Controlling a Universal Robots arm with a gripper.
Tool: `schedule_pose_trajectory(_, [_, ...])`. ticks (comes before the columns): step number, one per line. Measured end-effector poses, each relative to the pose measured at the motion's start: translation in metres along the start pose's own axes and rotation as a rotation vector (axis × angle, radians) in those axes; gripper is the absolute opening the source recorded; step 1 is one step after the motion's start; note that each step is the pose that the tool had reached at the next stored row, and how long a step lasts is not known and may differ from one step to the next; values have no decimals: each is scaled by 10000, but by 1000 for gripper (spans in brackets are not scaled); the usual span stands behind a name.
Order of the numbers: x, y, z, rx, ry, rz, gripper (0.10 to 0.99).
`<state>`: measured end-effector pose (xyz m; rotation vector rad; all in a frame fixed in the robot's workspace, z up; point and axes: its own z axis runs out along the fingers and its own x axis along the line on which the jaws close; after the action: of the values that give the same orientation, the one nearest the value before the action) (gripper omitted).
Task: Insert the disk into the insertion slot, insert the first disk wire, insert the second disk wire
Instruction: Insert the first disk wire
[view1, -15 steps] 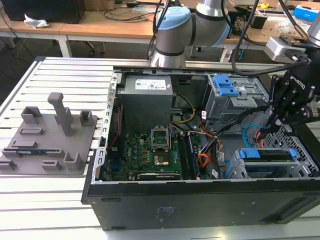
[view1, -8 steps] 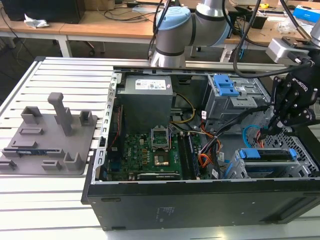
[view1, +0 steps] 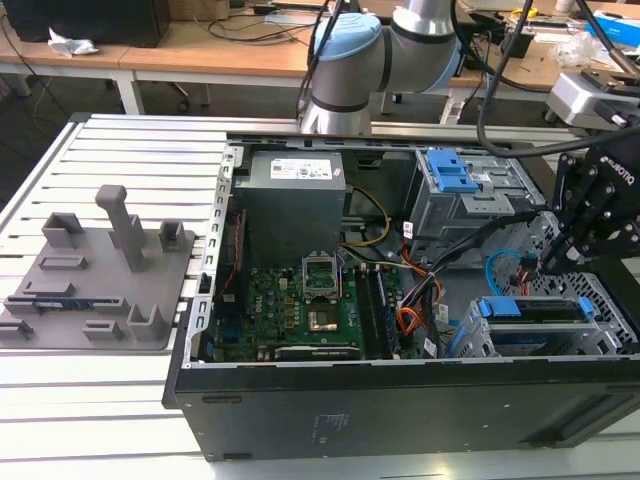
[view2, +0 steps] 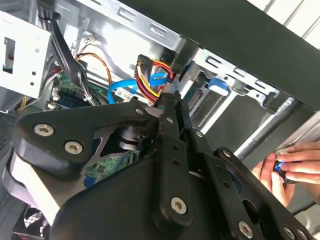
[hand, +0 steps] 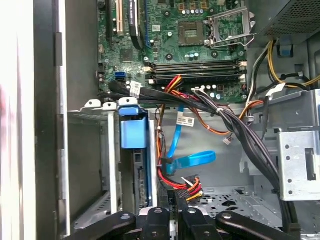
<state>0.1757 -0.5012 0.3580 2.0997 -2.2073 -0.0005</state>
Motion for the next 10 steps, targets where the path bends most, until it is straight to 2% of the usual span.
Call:
schedule_pose_trajectory(4, [71, -5, 5, 35, -1, -22, 165])
schedule_pose_trajectory(10, [78, -5, 5, 44, 0, -31, 165])
